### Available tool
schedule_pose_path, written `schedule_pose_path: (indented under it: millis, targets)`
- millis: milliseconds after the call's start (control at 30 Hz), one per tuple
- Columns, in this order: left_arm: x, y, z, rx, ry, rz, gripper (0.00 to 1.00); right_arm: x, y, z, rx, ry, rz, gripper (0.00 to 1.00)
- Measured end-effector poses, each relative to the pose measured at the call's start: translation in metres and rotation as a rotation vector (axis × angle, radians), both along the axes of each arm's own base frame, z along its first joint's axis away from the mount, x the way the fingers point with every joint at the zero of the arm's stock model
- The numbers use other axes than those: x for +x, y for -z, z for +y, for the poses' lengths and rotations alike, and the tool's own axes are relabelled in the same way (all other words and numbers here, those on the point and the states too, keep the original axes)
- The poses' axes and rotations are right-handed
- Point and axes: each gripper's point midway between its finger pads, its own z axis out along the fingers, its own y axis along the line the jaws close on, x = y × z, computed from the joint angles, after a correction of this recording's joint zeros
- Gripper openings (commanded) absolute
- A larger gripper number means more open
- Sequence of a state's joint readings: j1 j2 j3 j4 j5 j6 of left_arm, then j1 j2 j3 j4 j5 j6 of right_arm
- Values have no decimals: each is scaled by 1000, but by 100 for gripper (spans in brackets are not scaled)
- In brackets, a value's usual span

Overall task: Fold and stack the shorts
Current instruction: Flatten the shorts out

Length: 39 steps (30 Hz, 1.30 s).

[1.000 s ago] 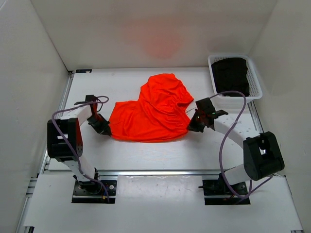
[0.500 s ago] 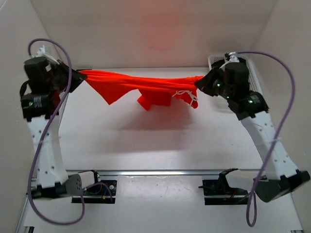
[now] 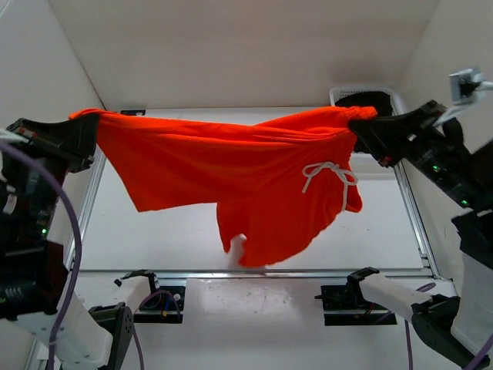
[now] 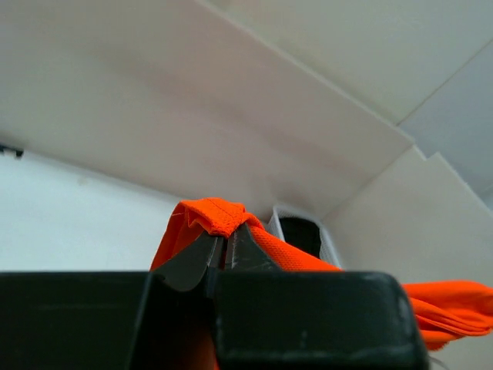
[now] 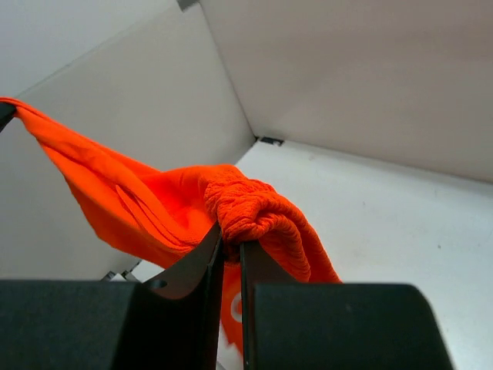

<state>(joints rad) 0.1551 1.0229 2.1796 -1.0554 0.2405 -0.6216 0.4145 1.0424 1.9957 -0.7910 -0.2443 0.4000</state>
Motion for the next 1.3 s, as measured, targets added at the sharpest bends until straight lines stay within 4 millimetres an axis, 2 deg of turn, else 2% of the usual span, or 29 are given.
schedule_pose_path:
  millis: [167,267,333,367,467,533,567,600,633,667,700,733,800,833,867,900,967,1000,1033,1100,1167,1200,1300]
  targets:
    - [-43,-45,-4,18,-18,-161,10,-40,-31,-15,36,-18,-109,0]
    - [-50,-54,-5,22,-18,-198,10,-49,-38,-22,52,4,-135,0]
    - [-39,-51,-3,19,-18,-186,10,-44,-32,-24,49,27,-117,0]
    - [-28,-45,-2,15,-17,-160,10,-35,-24,-24,41,50,-92,0]
    - [31,-15,6,-3,-9,-24,10,4,14,-16,-11,103,23,0]
    - [90,22,13,-20,4,114,10,43,54,-6,-68,145,133,0]
    - [122,46,17,-32,9,196,10,66,78,1,-105,165,197,11]
    - [159,78,23,-45,11,296,32,92,104,9,-142,183,263,26]
    - [194,109,28,-51,13,388,54,121,134,16,-184,199,336,46]
    - [230,139,35,-52,9,465,72,155,166,23,-233,225,409,77]
    - [266,176,43,-53,3,554,80,183,191,28,-254,246,468,84]
    - [299,211,48,-60,5,642,86,217,223,31,-296,274,542,87]
    - [358,284,62,-66,-10,782,86,280,281,39,-349,315,648,89]
    - [376,324,66,-70,-15,860,86,305,313,41,-374,333,695,89]
    - [385,363,68,-72,-21,939,86,323,345,41,-403,349,749,89]
    - [384,407,70,-75,-26,1040,86,333,375,39,-429,363,800,89]
    - [362,468,65,-76,-26,1213,87,327,418,30,-482,378,901,89]
    - [346,488,60,-75,-19,1287,87,320,430,26,-501,383,933,89]
    - [333,498,55,-68,-15,1330,87,314,433,23,-512,387,949,89]
    - [313,499,48,-51,-5,1365,86,304,427,22,-507,388,945,87]
    - [303,480,41,-21,4,1335,83,288,412,21,-493,384,925,84]
    - [299,466,38,0,7,1302,81,280,403,21,-484,380,910,68]
    - [286,423,31,60,3,1197,68,260,380,22,-464,364,860,47]
